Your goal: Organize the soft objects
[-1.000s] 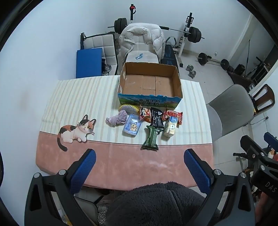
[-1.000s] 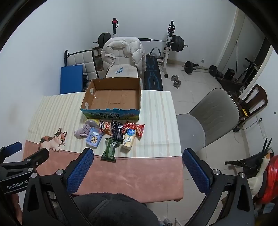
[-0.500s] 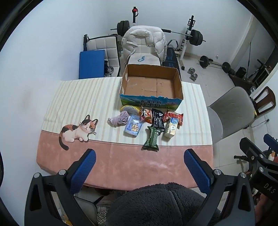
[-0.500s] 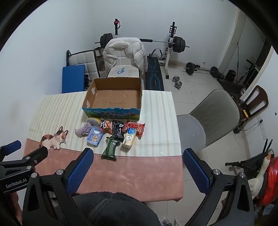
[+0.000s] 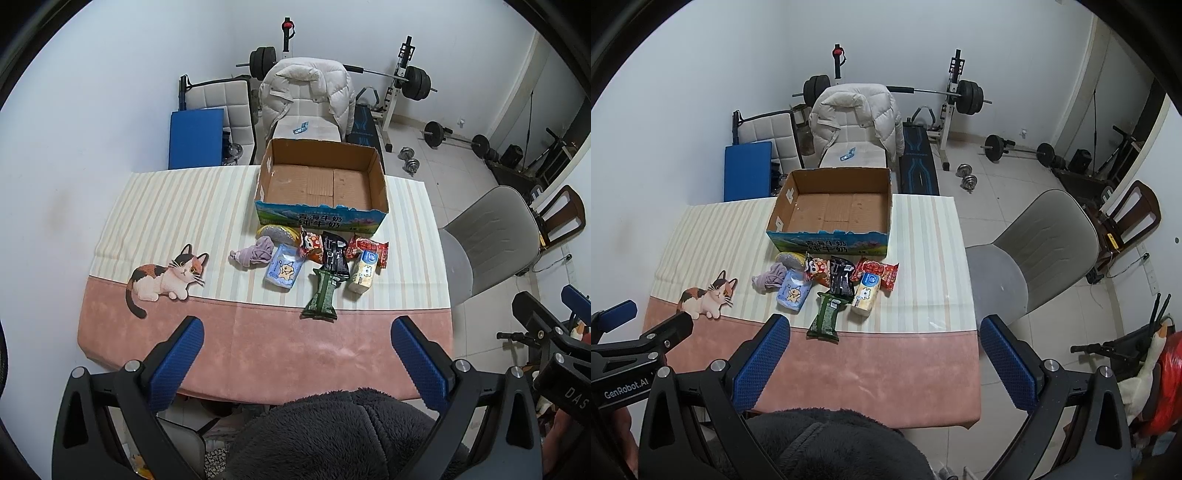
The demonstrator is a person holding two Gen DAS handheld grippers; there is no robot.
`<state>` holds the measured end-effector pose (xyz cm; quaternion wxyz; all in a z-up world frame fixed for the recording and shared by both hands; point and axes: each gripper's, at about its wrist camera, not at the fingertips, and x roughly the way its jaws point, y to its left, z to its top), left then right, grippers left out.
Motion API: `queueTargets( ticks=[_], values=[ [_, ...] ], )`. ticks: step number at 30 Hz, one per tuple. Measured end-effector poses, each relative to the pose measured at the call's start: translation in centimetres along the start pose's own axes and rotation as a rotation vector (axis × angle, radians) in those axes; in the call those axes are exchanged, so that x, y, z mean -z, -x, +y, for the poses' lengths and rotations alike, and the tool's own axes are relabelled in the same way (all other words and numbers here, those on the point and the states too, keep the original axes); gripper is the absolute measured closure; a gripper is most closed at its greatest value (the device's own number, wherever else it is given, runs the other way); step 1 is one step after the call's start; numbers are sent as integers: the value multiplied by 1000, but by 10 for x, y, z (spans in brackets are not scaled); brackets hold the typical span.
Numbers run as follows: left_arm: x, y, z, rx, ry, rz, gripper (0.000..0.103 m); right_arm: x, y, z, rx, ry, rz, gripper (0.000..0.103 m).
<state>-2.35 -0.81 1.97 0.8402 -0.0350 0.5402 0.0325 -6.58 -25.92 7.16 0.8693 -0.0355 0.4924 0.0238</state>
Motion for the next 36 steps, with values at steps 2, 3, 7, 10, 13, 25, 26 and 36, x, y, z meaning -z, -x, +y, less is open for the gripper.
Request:
queueTargets(
  ticks=[2, 3, 7, 10, 13, 25, 26, 36],
  values=[
    [0, 3, 1, 0, 4, -3, 0, 0, 1, 0, -2, -1, -1, 0],
    [0, 4, 1, 1, 6, -5, 0, -1, 2, 0, -3, 0, -2, 0],
    [0, 4, 2, 1, 6, -6, 0, 0, 3, 0, -6, 1, -3, 0],
    [2, 3, 1, 1, 6, -7, 0, -4, 4, 1, -6, 4, -6, 0],
    [2, 3, 2, 2, 8, -9, 0, -4, 4, 2, -7, 6, -6, 0],
    [-5, 2, 6, -5, 16, -27, 0, -6, 0, 5, -8, 5, -9, 0],
    [-5, 2, 7, -6, 18, -30, 0, -7, 0, 5, -10, 3, -8, 0],
    [-6, 1, 5, -11, 17, -32, 0, -7, -1, 5, -9, 3, -10, 0]
  ],
)
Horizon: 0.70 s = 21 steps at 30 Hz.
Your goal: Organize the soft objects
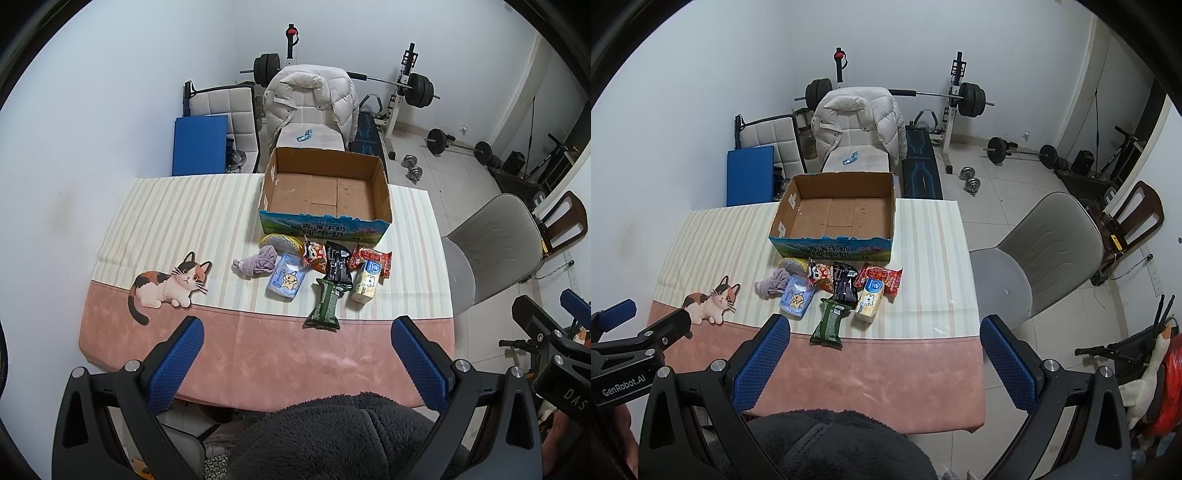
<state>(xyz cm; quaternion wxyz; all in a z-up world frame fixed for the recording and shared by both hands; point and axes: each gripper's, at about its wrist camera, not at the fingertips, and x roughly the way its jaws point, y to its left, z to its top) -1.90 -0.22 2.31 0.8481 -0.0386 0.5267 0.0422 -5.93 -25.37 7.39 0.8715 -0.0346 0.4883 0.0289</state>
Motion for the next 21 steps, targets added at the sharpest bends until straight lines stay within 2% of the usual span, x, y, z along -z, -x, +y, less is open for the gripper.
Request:
queueTargets(
  ticks=[21],
  values=[
    [3, -1, 0, -4, 3, -10, 0, -7, -3, -1, -4, 8, -8, 0]
  ],
)
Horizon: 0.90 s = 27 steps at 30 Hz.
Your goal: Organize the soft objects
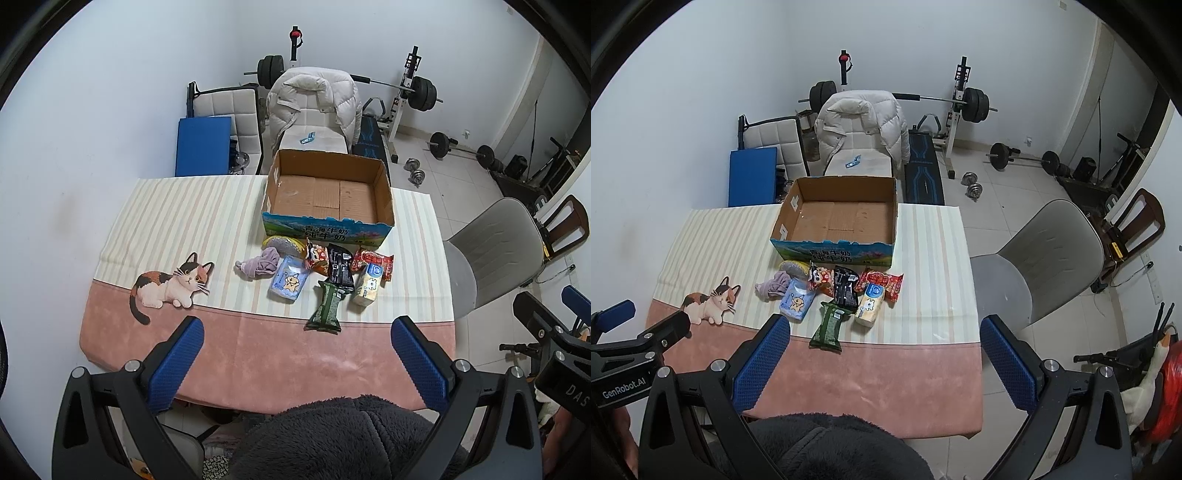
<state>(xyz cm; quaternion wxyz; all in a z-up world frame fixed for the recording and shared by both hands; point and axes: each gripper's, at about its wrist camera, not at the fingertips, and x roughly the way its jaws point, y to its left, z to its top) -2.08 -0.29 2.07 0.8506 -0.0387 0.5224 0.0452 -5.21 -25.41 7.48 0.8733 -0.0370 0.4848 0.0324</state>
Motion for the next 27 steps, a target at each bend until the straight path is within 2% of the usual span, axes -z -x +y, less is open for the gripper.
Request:
queueTargets(
  ticks=[6, 8, 10, 12, 16, 18, 20, 22, 23, 27],
  values=[
    [-5, -15, 7, -1, 31, 8, 0, -6, -15, -2, -15, -19, 30, 0],
    [-8, -31, 11, -8, 46, 5, 0, -9, -33, -5, -28, -31, 50, 0],
    [-11, -56, 12, -18, 50, 37, 0, -11, -59, -7, -42, -42, 74, 0],
    [-13, -85, 13, -27, 53, 73, 0, -13, -96, -9, -72, -62, 115, 0],
    [-10, -170, 9, -23, 30, 205, 0, -3, -189, -17, -106, -104, 228, 0],
    [-5, -216, 2, -8, 4, 269, 6, 1, -245, -15, -126, -115, 290, 1],
    [2, -265, -11, -5, -33, 342, 21, 8, -293, -13, -122, -114, 337, 5],
    [11, -302, -19, -4, -53, 389, 27, 10, -335, -7, -121, -102, 378, 15],
    [15, -323, -25, 2, -64, 414, 30, 12, -350, -4, -117, -97, 395, 17],
    [24, -388, -43, 6, -82, 503, 33, 14, -422, 14, -131, -69, 453, 33]
  ],
)
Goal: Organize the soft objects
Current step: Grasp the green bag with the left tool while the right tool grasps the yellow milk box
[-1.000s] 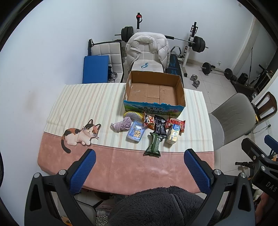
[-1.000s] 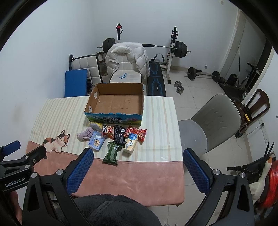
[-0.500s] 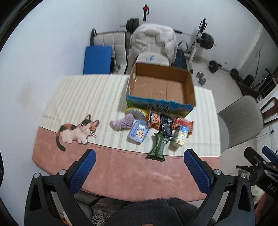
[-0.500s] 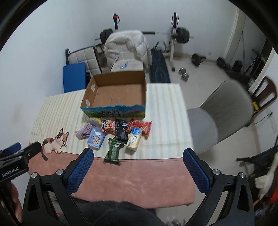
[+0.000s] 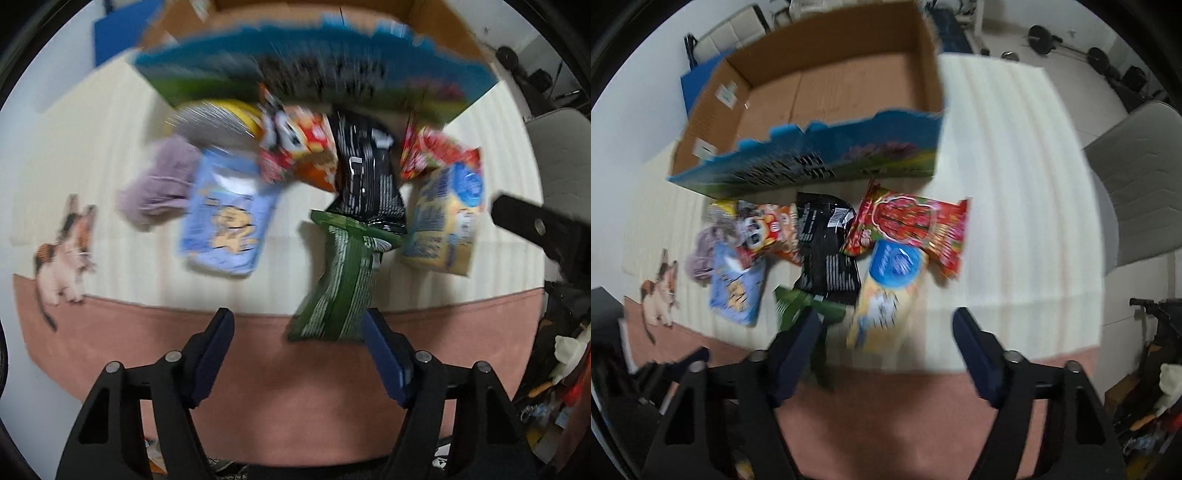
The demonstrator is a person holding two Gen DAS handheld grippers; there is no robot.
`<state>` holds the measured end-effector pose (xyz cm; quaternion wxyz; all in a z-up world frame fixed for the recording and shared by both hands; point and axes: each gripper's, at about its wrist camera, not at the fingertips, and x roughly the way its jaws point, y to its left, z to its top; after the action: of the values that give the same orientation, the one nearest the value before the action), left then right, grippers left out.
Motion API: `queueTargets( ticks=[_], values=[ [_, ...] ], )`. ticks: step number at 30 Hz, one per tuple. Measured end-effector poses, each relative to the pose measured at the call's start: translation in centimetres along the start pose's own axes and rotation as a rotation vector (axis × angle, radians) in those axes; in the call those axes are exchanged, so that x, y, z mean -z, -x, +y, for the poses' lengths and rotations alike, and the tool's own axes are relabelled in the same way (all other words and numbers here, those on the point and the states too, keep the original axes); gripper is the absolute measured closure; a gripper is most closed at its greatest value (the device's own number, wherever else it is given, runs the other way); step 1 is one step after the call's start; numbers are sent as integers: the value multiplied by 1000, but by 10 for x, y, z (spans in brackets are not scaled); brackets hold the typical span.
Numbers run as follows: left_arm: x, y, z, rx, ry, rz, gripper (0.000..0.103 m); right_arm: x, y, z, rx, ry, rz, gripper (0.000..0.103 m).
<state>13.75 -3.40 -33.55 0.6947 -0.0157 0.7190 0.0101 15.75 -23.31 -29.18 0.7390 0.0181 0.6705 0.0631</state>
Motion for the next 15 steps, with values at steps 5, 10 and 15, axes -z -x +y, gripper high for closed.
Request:
queueTargets(
  ticks=[5, 10, 15],
  values=[
    [-13, -40, -4, 24, 26, 55, 33, -9, -60, -7, 31, 25, 100, 54],
    [-11, -39, -4, 47, 37, 53, 33, 4, -52, -54, 76, -57, 113, 53],
    [-13, -44, -10, 125, 45, 92, 33, 16, -63, -89, 35, -178, 149, 26]
  ],
)
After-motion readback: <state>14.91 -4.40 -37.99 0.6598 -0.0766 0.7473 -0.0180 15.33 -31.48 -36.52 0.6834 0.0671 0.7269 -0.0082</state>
